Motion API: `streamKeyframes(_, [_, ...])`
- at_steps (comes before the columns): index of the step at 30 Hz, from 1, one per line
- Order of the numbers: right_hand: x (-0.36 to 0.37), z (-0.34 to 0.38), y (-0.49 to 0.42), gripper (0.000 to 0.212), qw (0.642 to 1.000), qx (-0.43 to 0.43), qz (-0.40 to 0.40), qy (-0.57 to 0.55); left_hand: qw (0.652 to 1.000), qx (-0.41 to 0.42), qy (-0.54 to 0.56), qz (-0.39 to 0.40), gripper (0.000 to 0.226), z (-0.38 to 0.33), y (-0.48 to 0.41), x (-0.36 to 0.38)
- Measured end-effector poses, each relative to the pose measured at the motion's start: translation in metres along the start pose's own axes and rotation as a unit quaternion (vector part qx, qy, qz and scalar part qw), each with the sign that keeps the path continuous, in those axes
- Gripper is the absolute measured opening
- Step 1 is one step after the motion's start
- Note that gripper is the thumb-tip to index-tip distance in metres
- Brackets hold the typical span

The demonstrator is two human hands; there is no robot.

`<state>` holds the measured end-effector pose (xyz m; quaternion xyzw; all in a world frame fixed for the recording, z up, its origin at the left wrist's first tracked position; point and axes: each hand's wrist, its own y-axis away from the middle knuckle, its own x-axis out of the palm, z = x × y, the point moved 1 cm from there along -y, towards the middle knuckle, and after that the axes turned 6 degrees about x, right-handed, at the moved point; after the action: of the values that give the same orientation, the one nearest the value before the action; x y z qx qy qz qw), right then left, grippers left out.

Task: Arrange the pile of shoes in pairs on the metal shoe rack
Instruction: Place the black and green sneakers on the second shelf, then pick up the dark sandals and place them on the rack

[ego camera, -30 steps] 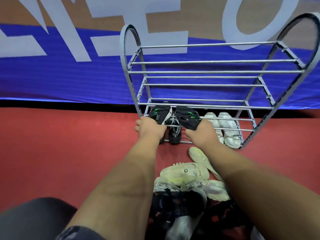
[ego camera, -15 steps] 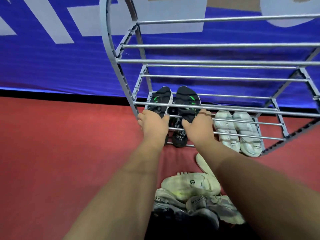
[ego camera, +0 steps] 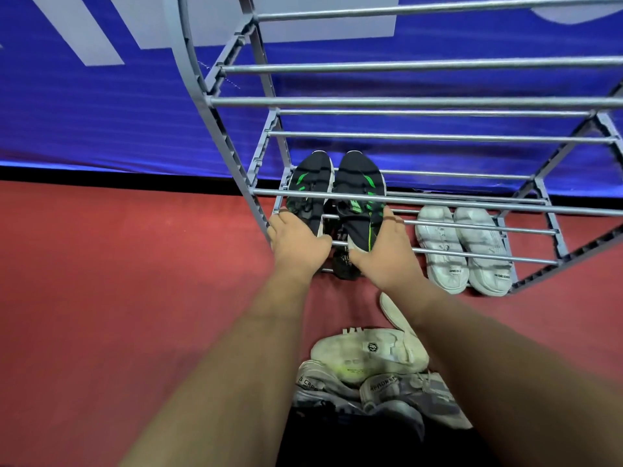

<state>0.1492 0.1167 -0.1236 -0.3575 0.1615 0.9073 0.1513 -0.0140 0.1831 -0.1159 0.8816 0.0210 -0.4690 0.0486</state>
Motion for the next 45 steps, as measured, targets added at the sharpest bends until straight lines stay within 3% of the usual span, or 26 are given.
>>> streamKeyframes(4, [-0.003,0.001,0.004,0.106,0.999,-0.011,-0.007,-0.031,0.998,0.011,0.051,-0.024,0.075,0.001,0.002,-0.003])
streamKeyframes(9, [0.0,0.004,0.005,0.115,0.999,-0.036,0.018,-0.011,0.997,0.044,0.058,-0.026,0.08,0.005,0.009,0.002])
streamKeyframes(15, [-0.001,0.002,0.003,0.114,0.999,-0.032,0.017,-0.002,0.997,0.073,0.01,-0.017,0.064,0.009,0.005,-0.003])
streamKeyframes(21, [-0.006,0.006,0.005,0.121,0.999,0.001,0.038,0.013,0.996,0.083,-0.026,-0.001,0.064,0.013,0.007,-0.009])
streamKeyframes(26, [-0.015,0.002,0.021,0.083,0.999,-0.036,-0.011,0.027,0.993,0.103,-0.03,-0.048,0.055,0.015,0.035,-0.017])
streamKeyframes(30, [-0.013,-0.016,0.048,0.064,0.995,-0.048,-0.086,0.033,0.994,0.056,-0.054,-0.082,0.051,0.028,0.079,-0.011])
streamKeyframes(32, [-0.012,-0.029,0.064,0.053,0.992,-0.051,-0.098,0.059,0.996,0.017,-0.089,-0.014,0.05,0.045,0.1,-0.001])
streamKeyframes(34, [-0.008,-0.048,0.078,0.036,0.994,-0.039,-0.057,0.083,0.983,-0.019,-0.122,0.138,0.059,0.068,0.118,0.008])
streamKeyframes(36, [-0.004,-0.065,0.092,0.022,0.992,-0.01,0.047,0.113,0.942,0.0,-0.139,0.306,0.053,0.088,0.137,0.014])
streamKeyframes(38, [0.0,-0.081,0.108,0.021,0.971,0.001,0.164,0.176,0.896,0.053,-0.166,0.409,0.034,0.101,0.156,0.013])
streamKeyframes(41, [0.005,-0.094,0.13,0.035,0.921,0.004,0.29,0.26,0.84,0.083,-0.234,0.482,0.042,0.104,0.178,0.003])
streamKeyframes(45, [0.012,-0.11,0.154,0.053,0.852,0.013,0.402,0.337,0.83,0.068,-0.229,0.504,0.038,0.105,0.184,0.0])
